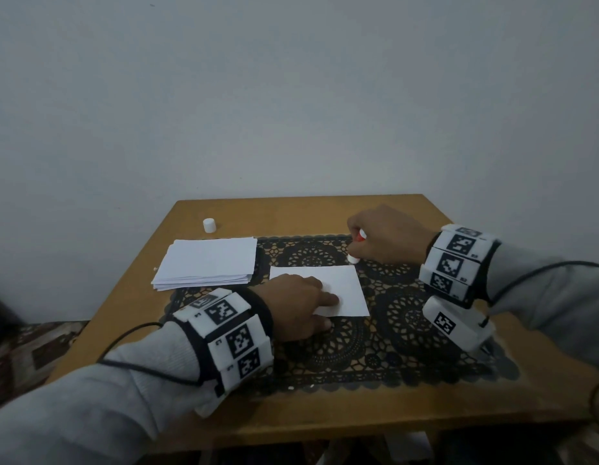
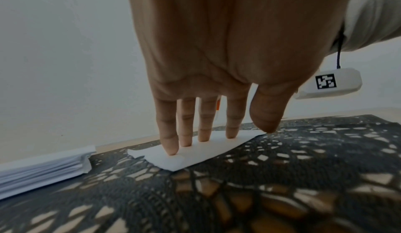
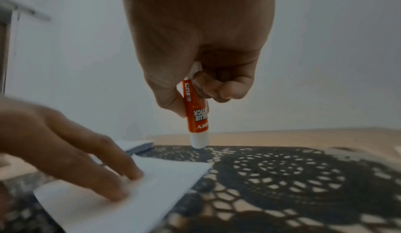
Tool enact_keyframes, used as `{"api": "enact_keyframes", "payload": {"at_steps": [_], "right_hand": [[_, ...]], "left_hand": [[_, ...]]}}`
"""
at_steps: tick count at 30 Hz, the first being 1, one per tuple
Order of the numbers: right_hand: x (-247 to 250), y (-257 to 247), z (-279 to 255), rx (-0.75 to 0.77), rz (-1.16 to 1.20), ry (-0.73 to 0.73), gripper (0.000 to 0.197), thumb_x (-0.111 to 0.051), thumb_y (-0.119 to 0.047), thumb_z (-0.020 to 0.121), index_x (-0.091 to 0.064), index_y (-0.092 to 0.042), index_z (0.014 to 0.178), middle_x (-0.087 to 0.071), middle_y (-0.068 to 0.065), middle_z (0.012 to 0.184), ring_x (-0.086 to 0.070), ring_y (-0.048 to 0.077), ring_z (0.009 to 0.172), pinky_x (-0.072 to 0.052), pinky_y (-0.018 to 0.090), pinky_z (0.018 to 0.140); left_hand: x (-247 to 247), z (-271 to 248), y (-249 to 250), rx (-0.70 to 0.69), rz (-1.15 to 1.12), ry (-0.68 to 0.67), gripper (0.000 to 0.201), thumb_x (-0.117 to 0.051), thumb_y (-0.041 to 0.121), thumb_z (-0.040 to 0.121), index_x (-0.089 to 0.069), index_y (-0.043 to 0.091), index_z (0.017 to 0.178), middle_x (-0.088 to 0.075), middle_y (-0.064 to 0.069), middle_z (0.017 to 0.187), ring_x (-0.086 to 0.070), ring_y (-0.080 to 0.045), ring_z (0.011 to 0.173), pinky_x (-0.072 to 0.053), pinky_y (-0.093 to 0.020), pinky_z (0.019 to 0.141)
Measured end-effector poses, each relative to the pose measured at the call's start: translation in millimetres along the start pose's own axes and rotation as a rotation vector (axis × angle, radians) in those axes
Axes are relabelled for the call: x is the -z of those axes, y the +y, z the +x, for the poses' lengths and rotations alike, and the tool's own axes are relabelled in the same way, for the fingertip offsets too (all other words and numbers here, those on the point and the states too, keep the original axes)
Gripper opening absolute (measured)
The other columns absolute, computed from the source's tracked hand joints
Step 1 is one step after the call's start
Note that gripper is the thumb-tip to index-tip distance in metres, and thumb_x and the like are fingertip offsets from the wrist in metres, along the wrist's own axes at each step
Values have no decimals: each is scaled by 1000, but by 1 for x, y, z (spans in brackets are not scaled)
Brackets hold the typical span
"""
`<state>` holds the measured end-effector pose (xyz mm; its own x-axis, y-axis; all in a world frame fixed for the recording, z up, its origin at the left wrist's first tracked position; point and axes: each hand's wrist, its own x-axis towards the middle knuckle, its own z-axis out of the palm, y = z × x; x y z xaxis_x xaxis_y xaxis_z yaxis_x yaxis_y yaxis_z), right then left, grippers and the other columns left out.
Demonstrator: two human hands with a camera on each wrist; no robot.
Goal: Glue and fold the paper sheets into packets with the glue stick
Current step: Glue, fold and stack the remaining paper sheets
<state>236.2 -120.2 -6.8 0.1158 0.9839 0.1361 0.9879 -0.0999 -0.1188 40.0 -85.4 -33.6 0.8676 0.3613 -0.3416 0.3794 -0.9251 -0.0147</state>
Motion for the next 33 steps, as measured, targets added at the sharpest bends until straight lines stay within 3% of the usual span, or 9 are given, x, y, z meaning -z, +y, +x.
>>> {"api": "enact_keyframes", "payload": {"at_steps": [3,10,15,19,21,27,33], "right_hand": [[5,-3,-2,-13,92,45,21,-65,-31,84,-62,-11,77,-58,-4,76,-51,13,70,-39,28,58],[-12,-6,0,-21,96,-37,15,-67,-29,84,-63,-16,79,-62,-1,88,-56,16,80,-47,31,67],[-16,-7,-7,-7,133,-29,18,-67,-27,84,-63,-11,78,-58,-3,83,-56,19,81,-42,28,62],[-11,-9,-20,8,163,-62,19,-65,-27,83,-64,-10,75,-64,3,85,-60,24,82,-50,40,71],[-9,-11,-28,20,165,-83,20,-65,-28,81,-63,-11,72,-66,5,81,-61,28,78,-51,41,68],[-9,-16,-48,59,137,-95,19,-69,-32,79,-64,-15,73,-61,-7,77,-57,13,76,-51,38,72],[-6,-6,-50,55,218,-165,17,-66,-30,81,-65,-16,71,-62,-10,78,-57,9,78,-51,40,83]], "left_hand": [[0,5,-1,9,22,21,53,-41,43,98,-31,27,148,-34,-5,149,-36,-27,133,-36,-43,108],[4,13,-3,13,104,12,49,-37,36,100,-35,23,146,-36,-7,143,-39,-27,128,-41,-43,103],[1,13,-4,7,103,29,49,-38,35,100,-33,23,147,-34,-6,143,-38,-27,128,-40,-44,104],[0,12,-3,9,99,43,48,-39,34,99,-35,24,146,-35,-6,143,-38,-28,128,-41,-45,103],[0,12,-2,10,102,52,48,-39,34,99,-35,23,146,-35,-6,143,-38,-27,127,-41,-44,103],[1,13,-1,22,65,50,47,-39,33,99,-35,23,146,-35,-6,142,-36,-27,129,-39,-44,104],[13,21,-6,5,-28,46,41,-48,32,98,-48,24,138,-44,-4,132,-43,-24,123,-40,-39,102]]}}
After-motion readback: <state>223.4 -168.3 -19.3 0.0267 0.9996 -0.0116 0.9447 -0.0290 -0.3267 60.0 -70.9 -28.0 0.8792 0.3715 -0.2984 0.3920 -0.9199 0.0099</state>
